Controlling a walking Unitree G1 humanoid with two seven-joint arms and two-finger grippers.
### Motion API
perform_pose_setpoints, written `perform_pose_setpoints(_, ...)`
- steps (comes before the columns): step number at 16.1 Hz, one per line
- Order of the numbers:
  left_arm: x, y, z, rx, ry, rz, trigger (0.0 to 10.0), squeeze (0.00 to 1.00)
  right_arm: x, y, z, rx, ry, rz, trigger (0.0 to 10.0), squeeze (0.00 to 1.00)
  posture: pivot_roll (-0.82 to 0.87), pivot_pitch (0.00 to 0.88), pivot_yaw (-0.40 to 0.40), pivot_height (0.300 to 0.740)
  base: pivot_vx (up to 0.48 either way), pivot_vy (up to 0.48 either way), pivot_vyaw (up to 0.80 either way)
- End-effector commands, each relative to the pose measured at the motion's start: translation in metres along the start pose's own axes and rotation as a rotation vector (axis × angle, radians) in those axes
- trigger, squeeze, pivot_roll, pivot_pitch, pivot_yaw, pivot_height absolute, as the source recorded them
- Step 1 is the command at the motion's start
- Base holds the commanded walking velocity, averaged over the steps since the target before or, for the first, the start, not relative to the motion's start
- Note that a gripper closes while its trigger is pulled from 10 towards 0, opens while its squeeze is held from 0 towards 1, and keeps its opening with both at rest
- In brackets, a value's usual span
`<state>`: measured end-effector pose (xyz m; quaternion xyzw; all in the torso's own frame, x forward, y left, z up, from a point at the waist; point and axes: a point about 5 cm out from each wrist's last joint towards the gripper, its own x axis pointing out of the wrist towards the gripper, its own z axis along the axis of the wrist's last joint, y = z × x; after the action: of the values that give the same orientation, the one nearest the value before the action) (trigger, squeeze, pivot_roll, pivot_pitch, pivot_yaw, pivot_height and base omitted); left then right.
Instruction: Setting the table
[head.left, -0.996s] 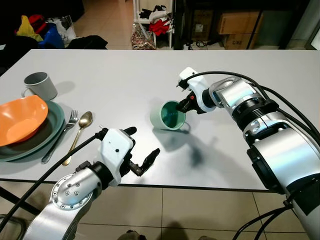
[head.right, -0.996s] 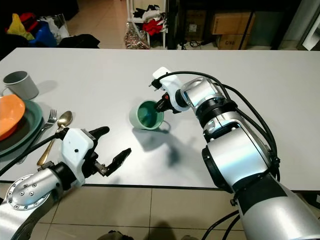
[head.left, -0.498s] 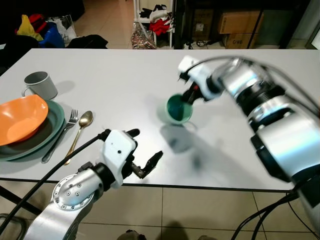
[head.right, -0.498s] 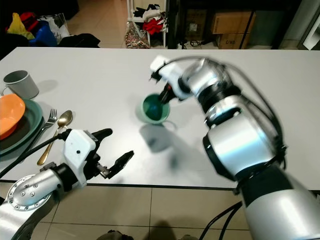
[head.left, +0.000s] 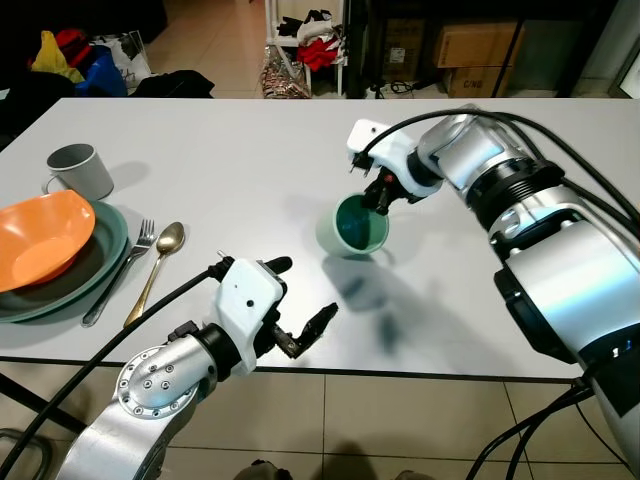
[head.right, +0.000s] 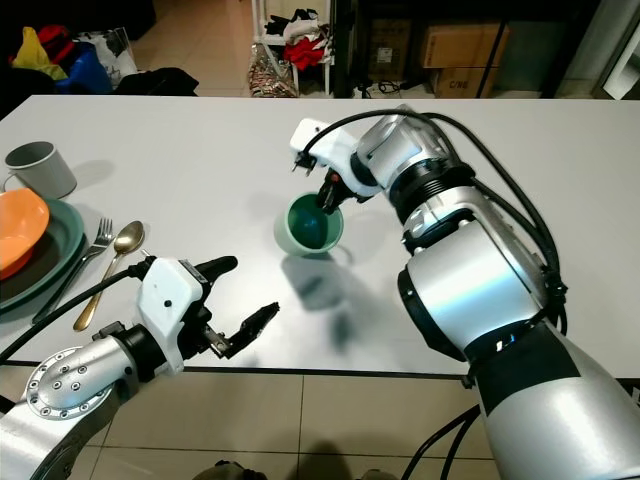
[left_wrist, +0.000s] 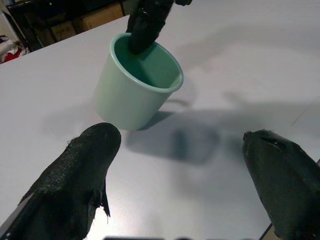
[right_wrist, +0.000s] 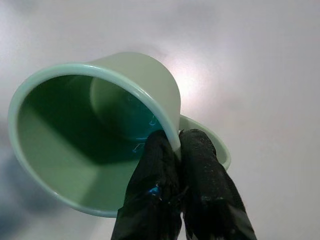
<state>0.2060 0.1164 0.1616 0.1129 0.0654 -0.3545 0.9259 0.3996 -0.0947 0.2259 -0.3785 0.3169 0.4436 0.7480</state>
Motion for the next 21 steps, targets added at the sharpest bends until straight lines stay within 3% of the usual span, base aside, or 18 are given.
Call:
perform_pose_setpoints(1, 0.0001, 0.0000, -0.0033, 0.001, 0.015, -0.010, 10.0, 0.00, -0.0003, 0.0003, 0.0016, -0.006, -0.004, 0.006, 10.0, 0.03, -0.11, 0.018, 0.053, 0.740, 0.000, 0.000, 0.00)
perform_pose_setpoints(2, -0.0001, -0.0001, -0.0037, -0.001, 0.016, -0.010, 10.0, 0.00, 0.0000, 0.0006, 0.0018, -0.006, -0.003, 0.009, 10.0, 0.03, -0.11, 0.018, 0.053, 0.740, 0.000, 0.000, 0.00)
perform_pose_setpoints(3, -0.0005, 0.0000, -0.0037, -0.001, 0.017, -0.009, 10.0, 0.00, 0.0007, 0.0013, 0.0014, -0.009, 0.002, 0.014, 10.0, 0.19, -0.11, 0.018, 0.048, 0.740, 0.000, 0.000, 0.00)
perform_pose_setpoints(4, -0.0003, 0.0002, -0.0034, -0.002, 0.015, -0.007, 10.0, 0.00, 0.0009, 0.0014, 0.0015, -0.010, 0.003, 0.015, 10.0, 0.25, -0.11, 0.019, 0.047, 0.740, 0.000, 0.000, 0.00)
perform_pose_setpoints(5, 0.0004, 0.0003, -0.0026, -0.003, 0.012, -0.002, 10.0, 0.00, 0.0010, 0.0014, 0.0015, -0.013, 0.005, 0.012, 10.0, 0.46, -0.11, 0.016, 0.044, 0.740, 0.000, 0.000, 0.00)
perform_pose_setpoints(9, 0.0004, 0.0008, -0.0023, -0.001, 0.010, 0.008, 10.0, 0.00, 0.0011, 0.0010, 0.0023, -0.020, 0.010, 0.000, 10.0, 0.52, -0.10, 0.013, 0.038, 0.740, 0.000, 0.000, 0.00)
perform_pose_setpoints(10, 0.0002, 0.0009, -0.0023, -0.003, 0.009, 0.011, 10.0, 0.00, 0.0014, 0.0012, 0.0025, -0.022, 0.011, 0.000, 10.0, 0.59, -0.10, 0.012, 0.036, 0.740, 0.000, 0.000, 0.00)
perform_pose_setpoints(14, 0.0002, 0.0017, -0.0024, -0.006, 0.008, 0.020, 10.0, 0.00, 0.0023, 0.0019, 0.0055, -0.024, 0.004, -0.006, 10.0, 0.64, -0.10, 0.008, 0.031, 0.740, 0.000, 0.000, 0.00)
perform_pose_setpoints(15, 0.0000, 0.0017, -0.0026, -0.006, 0.008, 0.021, 10.0, 0.00, 0.0025, 0.0019, 0.0057, -0.027, 0.005, -0.008, 10.0, 0.72, -0.10, 0.008, 0.031, 0.740, 0.000, 0.000, 0.00)
perform_pose_setpoints(16, 0.0000, 0.0016, -0.0025, -0.007, 0.008, 0.022, 10.0, 0.00, 0.0025, 0.0018, 0.0054, -0.029, 0.007, -0.010, 10.0, 0.73, -0.10, 0.005, 0.028, 0.740, 0.000, 0.000, 0.00)
perform_pose_setpoints(20, 0.0005, 0.0023, -0.0021, -0.004, 0.006, 0.026, 10.0, 0.00, -0.0009, -0.0012, 0.0075, -0.020, -0.019, -0.033, 10.0, 0.68, -0.10, 0.000, 0.026, 0.740, 0.000, 0.000, 0.00)
perform_pose_setpoints(21, 0.0009, 0.0042, -0.0017, 0.003, 0.004, 0.033, 10.0, 0.00, -0.0043, -0.0047, 0.0067, -0.012, -0.033, -0.057, 10.0, 0.00, -0.10, 0.000, 0.027, 0.740, 0.000, 0.000, 0.00)
